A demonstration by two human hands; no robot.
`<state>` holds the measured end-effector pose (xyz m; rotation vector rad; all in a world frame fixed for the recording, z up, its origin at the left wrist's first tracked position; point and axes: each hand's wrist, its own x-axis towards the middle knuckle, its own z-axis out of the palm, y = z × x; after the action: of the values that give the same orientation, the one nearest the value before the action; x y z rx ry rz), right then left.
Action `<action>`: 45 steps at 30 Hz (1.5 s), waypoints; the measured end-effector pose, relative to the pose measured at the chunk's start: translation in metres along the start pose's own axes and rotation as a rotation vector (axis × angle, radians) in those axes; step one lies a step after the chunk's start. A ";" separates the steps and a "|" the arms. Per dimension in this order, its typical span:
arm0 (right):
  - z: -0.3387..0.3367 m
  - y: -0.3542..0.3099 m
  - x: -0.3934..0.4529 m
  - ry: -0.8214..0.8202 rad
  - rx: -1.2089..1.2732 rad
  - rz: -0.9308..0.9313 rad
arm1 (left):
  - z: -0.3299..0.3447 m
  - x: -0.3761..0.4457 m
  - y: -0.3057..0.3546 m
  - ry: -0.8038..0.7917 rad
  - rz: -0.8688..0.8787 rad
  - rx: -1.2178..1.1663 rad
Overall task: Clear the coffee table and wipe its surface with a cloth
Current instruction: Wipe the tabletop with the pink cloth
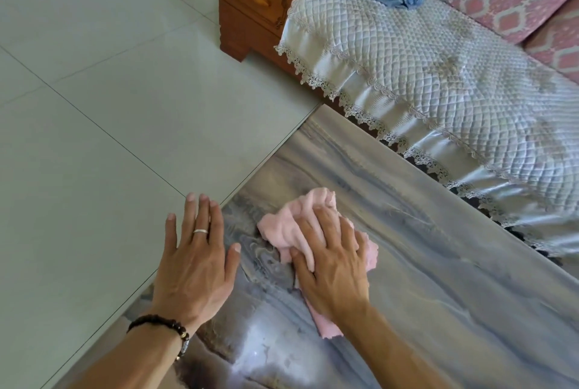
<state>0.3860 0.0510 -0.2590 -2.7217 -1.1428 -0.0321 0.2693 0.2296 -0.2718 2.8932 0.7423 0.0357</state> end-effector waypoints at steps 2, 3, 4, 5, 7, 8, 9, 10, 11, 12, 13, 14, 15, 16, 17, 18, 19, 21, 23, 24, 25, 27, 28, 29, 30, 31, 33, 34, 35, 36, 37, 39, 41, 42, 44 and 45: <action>0.000 0.016 0.010 -0.009 -0.023 0.024 | -0.007 0.012 0.010 0.031 0.060 -0.019; 0.000 0.017 0.038 0.001 -0.020 0.084 | -0.010 0.021 0.016 0.039 0.068 -0.033; 0.001 0.015 0.069 -0.002 -0.024 0.165 | -0.010 0.033 0.023 0.048 0.062 -0.050; 0.006 0.013 0.095 -0.037 -0.020 0.232 | -0.007 0.045 0.029 0.057 0.040 -0.062; 0.016 0.012 0.110 -0.032 -0.008 0.246 | 0.001 0.070 0.036 0.056 -0.029 -0.067; 0.015 0.012 0.102 0.030 -0.017 0.189 | 0.004 0.081 0.037 0.049 -0.055 -0.067; 0.012 0.011 0.083 0.072 -0.025 0.128 | 0.006 0.087 0.037 0.042 -0.068 -0.063; 0.009 0.013 0.061 0.097 -0.023 0.080 | 0.008 0.091 0.038 0.029 -0.061 -0.057; 0.005 0.015 0.039 0.100 0.002 0.066 | 0.010 0.093 0.038 0.009 -0.049 -0.047; 0.004 0.019 0.031 0.094 0.009 0.069 | 0.012 0.092 0.037 0.006 -0.039 -0.037; 0.005 0.025 0.040 0.086 0.001 0.060 | 0.013 0.093 0.038 0.008 -0.033 -0.040; 0.004 0.027 0.064 0.079 -0.018 0.054 | 0.013 0.094 0.039 0.009 -0.030 -0.044; 0.006 0.025 0.094 0.057 -0.029 0.059 | 0.012 0.096 0.040 0.005 -0.036 -0.040; 0.010 0.019 0.126 0.027 -0.047 0.069 | 0.013 0.097 0.041 0.006 -0.050 -0.034; 0.014 0.012 0.153 -0.009 -0.059 0.086 | 0.013 0.097 0.041 0.010 -0.062 -0.031; 0.017 0.009 0.170 -0.040 -0.046 0.107 | 0.013 0.098 0.040 0.006 -0.071 -0.031; 0.019 0.007 0.174 -0.037 -0.025 0.108 | 0.013 0.097 0.039 -0.005 -0.075 -0.036; 0.018 0.011 0.141 0.041 -0.037 0.062 | 0.014 0.096 0.038 -0.022 -0.063 -0.049; 0.010 0.020 0.088 0.067 -0.010 0.013 | 0.012 0.097 0.037 -0.046 -0.055 -0.064; 0.008 0.028 0.075 0.049 -0.006 0.009 | 0.011 0.097 0.037 -0.055 -0.051 -0.070; 0.008 0.035 0.083 0.041 -0.016 0.000 | 0.010 0.099 0.038 -0.050 -0.053 -0.071; 0.008 0.039 0.135 0.046 -0.055 0.074 | 0.009 0.101 0.039 -0.030 -0.056 -0.062; 0.009 0.038 0.161 0.010 -0.073 0.162 | 0.010 0.102 0.040 -0.029 -0.056 -0.064; 0.012 0.037 0.176 -0.024 -0.067 0.221 | 0.012 0.101 0.039 -0.026 -0.058 -0.062; 0.015 0.036 0.178 -0.017 -0.043 0.226 | 0.014 0.100 0.038 -0.025 -0.060 -0.058; 0.017 0.034 0.167 0.025 -0.039 0.199 | 0.015 0.100 0.036 -0.034 -0.062 -0.058; 0.011 0.034 0.111 0.038 -0.046 0.064 | 0.014 0.098 0.035 -0.052 -0.049 -0.062; 0.007 0.038 0.081 0.004 -0.028 0.012 | 0.013 0.098 0.034 -0.050 -0.036 -0.056; 0.005 0.048 0.070 -0.031 -0.022 -0.006 | 0.013 0.097 0.034 -0.044 -0.026 -0.048; 0.006 0.057 0.078 -0.040 -0.029 -0.004 | 0.012 0.097 0.035 -0.040 -0.021 -0.044; 0.004 0.061 0.101 -0.034 -0.040 0.036 | 0.012 0.098 0.036 -0.028 -0.018 -0.038; 0.005 0.060 0.152 -0.034 -0.051 0.199 | 0.013 0.102 0.040 0.010 -0.007 -0.041; 0.007 0.060 0.166 -0.028 -0.051 0.243 | 0.012 0.117 0.047 0.050 -0.003 -0.062; 0.008 0.063 0.154 0.024 -0.077 0.217 | 0.012 0.129 0.053 0.059 -0.003 -0.074; 0.007 0.065 0.112 0.101 -0.087 0.181 | 0.010 0.153 0.063 0.064 -0.017 -0.093; 0.004 0.065 0.092 0.109 -0.057 0.192 | 0.010 0.162 0.067 0.051 -0.031 -0.099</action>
<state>0.4960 0.0720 -0.2647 -2.8274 -0.8612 -0.1869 0.4439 0.2475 -0.2736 2.7961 0.7707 0.1392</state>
